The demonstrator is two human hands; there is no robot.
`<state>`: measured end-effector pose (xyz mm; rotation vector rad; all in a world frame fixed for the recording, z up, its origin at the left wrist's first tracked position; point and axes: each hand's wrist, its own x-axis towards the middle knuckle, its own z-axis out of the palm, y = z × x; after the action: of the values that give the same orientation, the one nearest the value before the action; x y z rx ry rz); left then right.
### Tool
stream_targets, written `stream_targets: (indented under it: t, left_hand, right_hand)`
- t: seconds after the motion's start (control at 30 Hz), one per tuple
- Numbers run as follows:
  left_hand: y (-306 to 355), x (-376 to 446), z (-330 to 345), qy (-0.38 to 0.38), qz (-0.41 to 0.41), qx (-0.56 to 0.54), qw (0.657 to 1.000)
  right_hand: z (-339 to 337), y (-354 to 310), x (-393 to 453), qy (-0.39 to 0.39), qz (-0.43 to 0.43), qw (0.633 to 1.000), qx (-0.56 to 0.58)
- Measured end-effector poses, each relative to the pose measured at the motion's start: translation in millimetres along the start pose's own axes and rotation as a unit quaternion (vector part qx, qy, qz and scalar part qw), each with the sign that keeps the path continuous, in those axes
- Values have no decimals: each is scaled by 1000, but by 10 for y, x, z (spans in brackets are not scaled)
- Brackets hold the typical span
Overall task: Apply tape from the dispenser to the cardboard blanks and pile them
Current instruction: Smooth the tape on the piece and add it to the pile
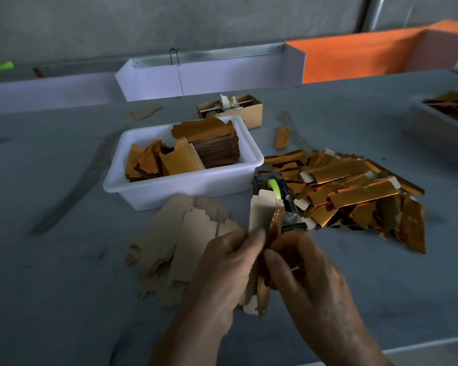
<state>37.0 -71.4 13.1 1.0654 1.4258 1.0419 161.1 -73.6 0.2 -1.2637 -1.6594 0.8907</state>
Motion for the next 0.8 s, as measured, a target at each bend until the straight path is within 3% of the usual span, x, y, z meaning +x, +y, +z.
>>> stream_targets:
  t: [0.2, 0.27, 0.37, 0.53, 0.8]
  left_hand:
    - [-3, -16, -30, -4, 27, 34, 999]
    - [-3, -24, -19, -32, 4, 35, 999]
    - [-15, -39, 16, -57, 3, 57, 997]
    - [-76, 21, 12, 39, 27, 102, 994]
    - [-117, -18, 69, 87, 66, 119, 987]
  right_hand:
    - [-32, 69, 25, 7, 90, 995, 47]
    - [-66, 111, 57, 16, 155, 981, 112]
    - [-106, 99, 95, -38, 204, 948, 243]
    - [-121, 109, 105, -49, 225, 915, 331]
    - [-127, 121, 104, -25, 244, 906, 346]
